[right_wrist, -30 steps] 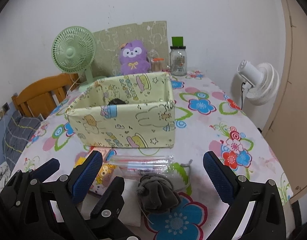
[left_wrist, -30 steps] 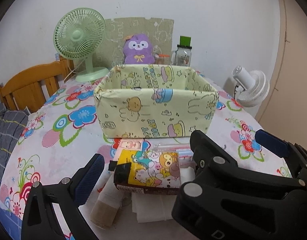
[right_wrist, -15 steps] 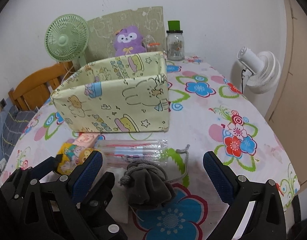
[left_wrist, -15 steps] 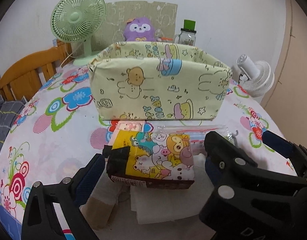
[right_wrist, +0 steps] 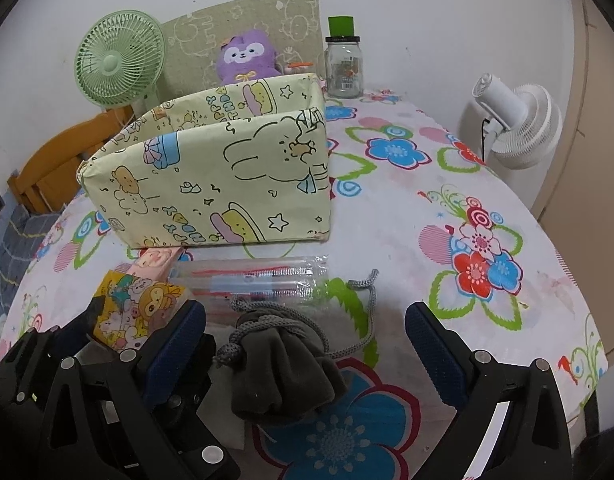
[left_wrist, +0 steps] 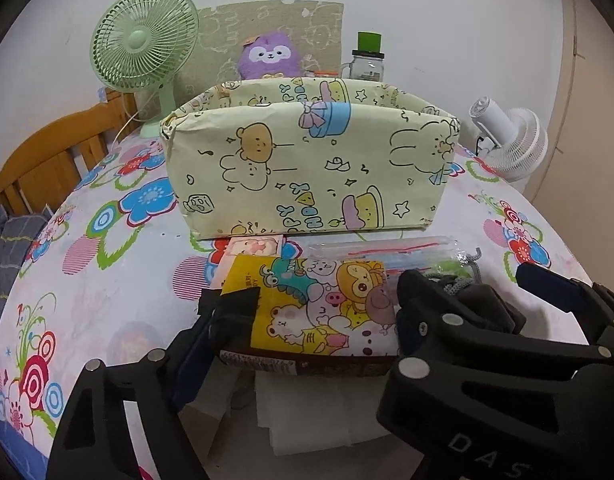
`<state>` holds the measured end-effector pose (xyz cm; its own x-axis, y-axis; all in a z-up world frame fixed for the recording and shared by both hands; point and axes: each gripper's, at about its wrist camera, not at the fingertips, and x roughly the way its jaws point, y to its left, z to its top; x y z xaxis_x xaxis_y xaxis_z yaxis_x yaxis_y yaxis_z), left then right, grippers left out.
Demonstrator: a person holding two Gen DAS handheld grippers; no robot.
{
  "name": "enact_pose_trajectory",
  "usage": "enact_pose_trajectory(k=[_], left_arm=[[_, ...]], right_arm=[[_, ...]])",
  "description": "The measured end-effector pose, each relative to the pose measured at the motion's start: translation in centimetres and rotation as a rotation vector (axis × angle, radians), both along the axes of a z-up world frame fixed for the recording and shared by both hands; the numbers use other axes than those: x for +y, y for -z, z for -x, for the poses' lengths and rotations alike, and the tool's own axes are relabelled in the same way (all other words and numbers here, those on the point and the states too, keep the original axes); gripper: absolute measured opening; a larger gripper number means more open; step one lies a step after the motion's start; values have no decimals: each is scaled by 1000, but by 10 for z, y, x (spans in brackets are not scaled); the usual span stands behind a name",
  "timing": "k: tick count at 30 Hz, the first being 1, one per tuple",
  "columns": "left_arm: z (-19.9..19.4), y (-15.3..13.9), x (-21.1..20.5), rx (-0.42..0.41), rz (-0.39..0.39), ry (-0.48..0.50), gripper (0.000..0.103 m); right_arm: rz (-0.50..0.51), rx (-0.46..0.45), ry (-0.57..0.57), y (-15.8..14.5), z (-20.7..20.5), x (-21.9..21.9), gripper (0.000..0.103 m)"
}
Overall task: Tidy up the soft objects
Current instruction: 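Grasp the yellow cartoon pack with the left gripper while the right gripper grasps the grey pouch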
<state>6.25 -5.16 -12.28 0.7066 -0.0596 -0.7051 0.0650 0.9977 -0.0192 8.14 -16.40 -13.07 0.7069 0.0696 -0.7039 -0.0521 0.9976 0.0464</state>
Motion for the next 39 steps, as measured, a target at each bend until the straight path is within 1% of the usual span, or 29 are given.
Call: enact_pose_trajectory(k=[3, 9, 10, 12, 14, 18, 19, 26, 33, 39], left_arm=[[1, 0, -1, 0, 2, 7, 81], [3, 0, -3, -1, 1, 8, 78], [3, 0, -3, -2, 1, 8, 76], [4, 0, -2, -1, 6, 12, 76], [4, 0, -1, -3, 10, 10, 76], [6, -1, -2, -6, 3, 8, 76], [7, -1, -2, -7, 3, 8, 76], [10, -6, 0, -21, 10, 7, 75], [12, -13, 0, -33, 12, 3, 75], [12, -25, 3, -59, 24, -3, 75]], right_arm=[[-4, 1, -6, 0, 1, 1, 97], [-45, 11, -36, 0, 3, 4, 80], [-46, 11, -38, 0, 3, 5, 73], [-59, 16, -41, 0, 3, 4, 70], [-58, 19, -28, 0, 4, 2, 59], [-70, 26, -26, 1, 5, -1, 54], [-67, 22, -27, 0, 6, 0, 50], [-63, 4, -35, -6, 10, 3, 45], [-75, -12, -46, -14, 13, 4, 44], [-68, -45, -53, -27, 13, 8, 44]])
